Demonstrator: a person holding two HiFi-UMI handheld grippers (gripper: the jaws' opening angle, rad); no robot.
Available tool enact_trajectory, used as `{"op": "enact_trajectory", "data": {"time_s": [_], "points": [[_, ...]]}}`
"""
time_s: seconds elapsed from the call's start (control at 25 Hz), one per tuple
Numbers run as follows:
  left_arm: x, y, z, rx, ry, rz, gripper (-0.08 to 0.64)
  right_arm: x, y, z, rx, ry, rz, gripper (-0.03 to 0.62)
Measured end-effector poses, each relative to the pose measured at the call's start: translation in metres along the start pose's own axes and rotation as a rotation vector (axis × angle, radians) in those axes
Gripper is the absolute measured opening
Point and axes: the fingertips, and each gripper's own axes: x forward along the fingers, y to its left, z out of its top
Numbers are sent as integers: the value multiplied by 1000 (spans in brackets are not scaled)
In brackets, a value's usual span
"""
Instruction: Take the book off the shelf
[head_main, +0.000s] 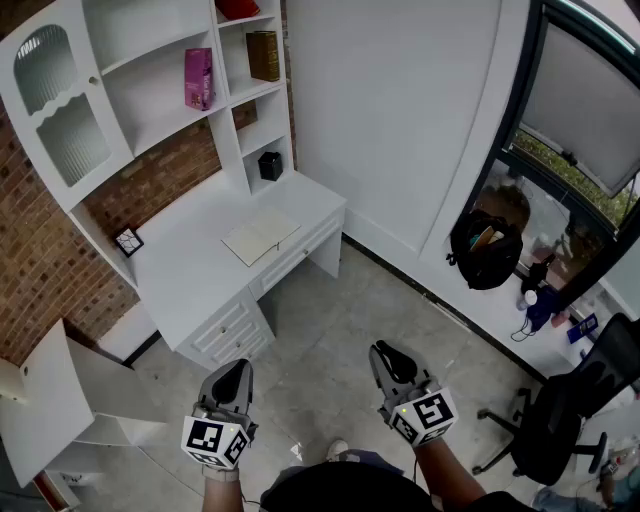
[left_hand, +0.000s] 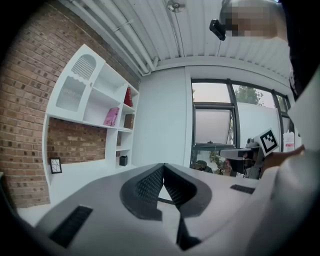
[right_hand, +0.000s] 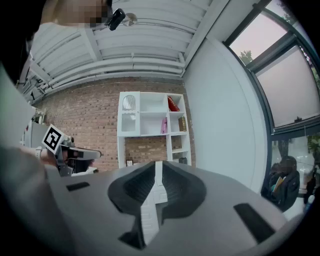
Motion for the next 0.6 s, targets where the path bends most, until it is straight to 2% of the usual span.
{"op": "enact_trajectory", "data": {"time_s": [0.28,0.6], "points": [[11,-12,-1,12,-2,-4,9,-7,-11,-1,1,-11,8,51],[18,-25,-4,2,2,-17,9,-15,-22,3,67,-36,24,52]]}}
